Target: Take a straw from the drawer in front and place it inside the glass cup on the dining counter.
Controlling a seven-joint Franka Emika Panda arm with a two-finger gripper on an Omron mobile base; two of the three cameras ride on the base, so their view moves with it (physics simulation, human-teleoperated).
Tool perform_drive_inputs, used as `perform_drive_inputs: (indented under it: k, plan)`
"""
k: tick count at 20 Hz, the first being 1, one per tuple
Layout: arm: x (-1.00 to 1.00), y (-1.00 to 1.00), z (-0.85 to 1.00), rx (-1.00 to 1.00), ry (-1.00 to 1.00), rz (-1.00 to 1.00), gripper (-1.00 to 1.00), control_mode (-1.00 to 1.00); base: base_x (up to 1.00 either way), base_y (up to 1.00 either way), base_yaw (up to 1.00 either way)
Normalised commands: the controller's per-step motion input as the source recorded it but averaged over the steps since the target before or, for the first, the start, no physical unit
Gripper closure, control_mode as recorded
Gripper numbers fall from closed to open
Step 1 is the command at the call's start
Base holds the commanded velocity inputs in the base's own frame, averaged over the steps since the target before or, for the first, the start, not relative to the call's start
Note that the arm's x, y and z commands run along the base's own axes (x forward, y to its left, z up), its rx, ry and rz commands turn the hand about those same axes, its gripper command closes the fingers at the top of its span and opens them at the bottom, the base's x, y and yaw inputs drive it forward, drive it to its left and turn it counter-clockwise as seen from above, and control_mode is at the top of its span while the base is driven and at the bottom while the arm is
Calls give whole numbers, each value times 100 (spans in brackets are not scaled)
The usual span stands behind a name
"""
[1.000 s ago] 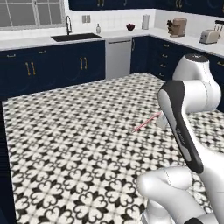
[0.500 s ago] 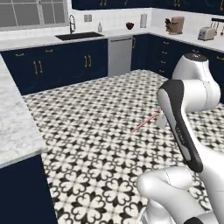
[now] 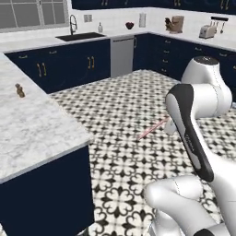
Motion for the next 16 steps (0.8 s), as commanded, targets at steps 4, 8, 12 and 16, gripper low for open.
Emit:
perform_drive_inputs:
  k: [4,8,12,16]
  plan:
    - [0,0,0,0,0,0,100,100,-46,100,-25]
    - [0,0,0,0,0,0,100,100,-16,100,-32]
    - [0,0,0,0,0,0,100,100,-11,100,-35]
    - [0,0,0,0,0,0,100,100,-13,100,-34]
